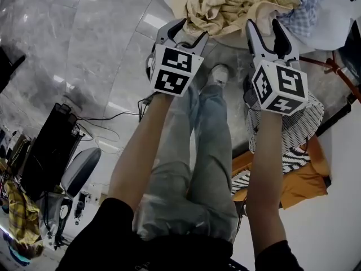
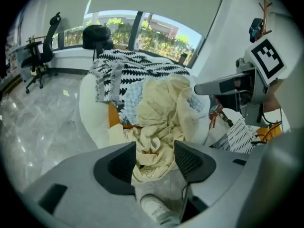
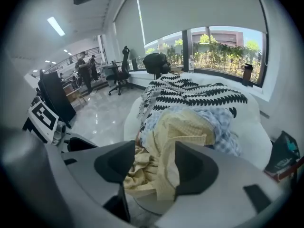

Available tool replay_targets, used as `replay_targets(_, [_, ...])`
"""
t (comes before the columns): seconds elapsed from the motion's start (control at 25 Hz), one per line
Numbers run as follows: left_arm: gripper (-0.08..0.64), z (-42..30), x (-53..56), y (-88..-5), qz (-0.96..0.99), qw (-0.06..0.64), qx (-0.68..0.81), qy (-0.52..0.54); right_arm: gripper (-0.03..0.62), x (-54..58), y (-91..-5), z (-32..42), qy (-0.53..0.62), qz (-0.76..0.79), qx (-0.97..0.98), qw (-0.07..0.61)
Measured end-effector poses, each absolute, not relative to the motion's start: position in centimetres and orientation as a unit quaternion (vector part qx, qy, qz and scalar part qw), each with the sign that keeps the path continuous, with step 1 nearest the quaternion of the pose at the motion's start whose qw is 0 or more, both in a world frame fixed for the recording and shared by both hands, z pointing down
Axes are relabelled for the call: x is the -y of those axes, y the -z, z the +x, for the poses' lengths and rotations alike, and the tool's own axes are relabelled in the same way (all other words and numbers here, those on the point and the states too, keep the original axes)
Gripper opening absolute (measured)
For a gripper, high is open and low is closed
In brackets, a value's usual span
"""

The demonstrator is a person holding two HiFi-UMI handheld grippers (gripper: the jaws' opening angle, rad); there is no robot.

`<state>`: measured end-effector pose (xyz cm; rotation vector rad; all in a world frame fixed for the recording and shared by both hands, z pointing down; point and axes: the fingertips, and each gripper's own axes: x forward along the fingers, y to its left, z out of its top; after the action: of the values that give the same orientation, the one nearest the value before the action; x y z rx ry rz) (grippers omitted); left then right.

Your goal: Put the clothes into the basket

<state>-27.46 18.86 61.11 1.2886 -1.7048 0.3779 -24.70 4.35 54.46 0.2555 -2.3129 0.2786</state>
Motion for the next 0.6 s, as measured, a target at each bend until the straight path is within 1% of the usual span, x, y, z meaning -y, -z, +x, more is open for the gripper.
replay_targets(0.2, [0.253,-27.8,-18.6,-65.4,0.526,0.482,0.673,-0.195,0.253,-2.5,-57.7,-25.4,-0.097,0.122,0.897,0.414])
replay_targets(0.6, [0.293,-27.4,-17.7,-73.2,0.544,0.517,0.613,-0.250,0.265,-0.5,-63.1,-28.4,-0.075,0.141,0.881,0.445])
